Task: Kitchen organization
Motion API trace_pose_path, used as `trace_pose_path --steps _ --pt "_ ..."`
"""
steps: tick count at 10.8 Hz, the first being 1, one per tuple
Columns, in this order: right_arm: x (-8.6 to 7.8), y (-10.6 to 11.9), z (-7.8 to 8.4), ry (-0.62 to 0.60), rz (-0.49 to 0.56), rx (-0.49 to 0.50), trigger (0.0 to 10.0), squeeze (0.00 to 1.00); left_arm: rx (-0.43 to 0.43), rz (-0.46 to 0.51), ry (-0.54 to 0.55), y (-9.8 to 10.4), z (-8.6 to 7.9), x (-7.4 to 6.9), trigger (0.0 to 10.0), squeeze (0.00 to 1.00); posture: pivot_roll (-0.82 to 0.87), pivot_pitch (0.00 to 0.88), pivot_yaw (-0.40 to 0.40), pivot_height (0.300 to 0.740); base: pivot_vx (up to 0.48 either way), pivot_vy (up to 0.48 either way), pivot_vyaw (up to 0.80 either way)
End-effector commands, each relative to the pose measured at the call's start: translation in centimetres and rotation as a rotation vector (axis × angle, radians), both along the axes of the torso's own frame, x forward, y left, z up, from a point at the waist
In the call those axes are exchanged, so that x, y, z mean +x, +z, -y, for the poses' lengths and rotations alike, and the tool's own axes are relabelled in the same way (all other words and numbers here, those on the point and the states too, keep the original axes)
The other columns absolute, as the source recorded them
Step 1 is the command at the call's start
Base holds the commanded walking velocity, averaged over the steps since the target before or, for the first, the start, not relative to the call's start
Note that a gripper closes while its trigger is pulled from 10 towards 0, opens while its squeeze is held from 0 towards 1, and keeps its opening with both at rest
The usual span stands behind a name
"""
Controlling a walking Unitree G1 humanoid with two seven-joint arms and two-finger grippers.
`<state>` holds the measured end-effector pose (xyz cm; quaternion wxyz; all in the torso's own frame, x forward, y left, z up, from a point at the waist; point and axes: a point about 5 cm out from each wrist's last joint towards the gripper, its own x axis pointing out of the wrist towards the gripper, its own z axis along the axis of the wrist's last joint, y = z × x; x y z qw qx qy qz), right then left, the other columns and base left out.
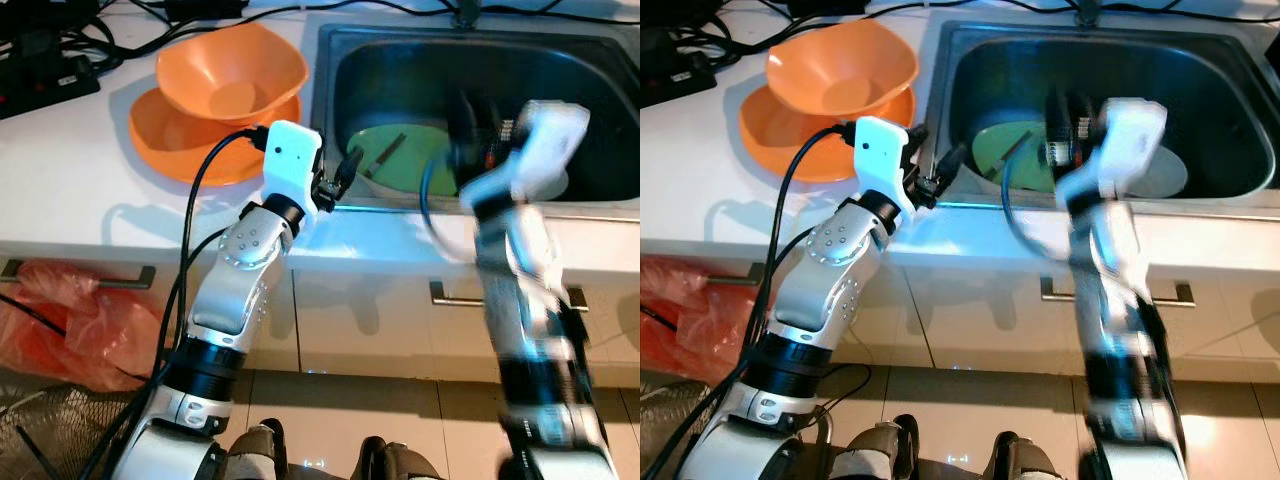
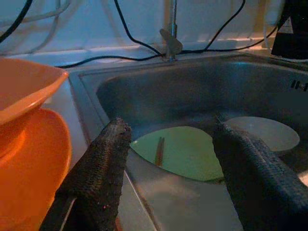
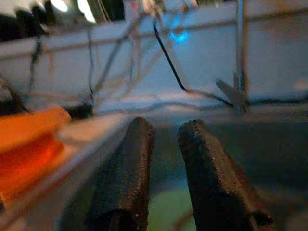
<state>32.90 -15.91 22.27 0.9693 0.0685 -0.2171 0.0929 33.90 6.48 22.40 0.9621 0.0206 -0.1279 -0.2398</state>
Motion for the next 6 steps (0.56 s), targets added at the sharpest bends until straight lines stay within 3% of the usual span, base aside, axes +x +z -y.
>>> trace_pose_path --steps 1,6 --pt "-0.4 -0.1 0.3 -0.018 -0.004 -0.026 10.0 0.0 0.0 0.0 0.012 -0.4 -0.1 -0.1 10.0 0.0 0.08 0.194 0.007 0.74 0.0 0.0 0.0" --pt "-2.7 -3.1 1.0 -0.071 -0.104 -0.073 10.0 0.0 -0.026 -0.018 0.058 -2.3 -1.2 -0.7 10.0 0.0 0.05 0.173 0.025 0.74 0.0 0.0 0.0"
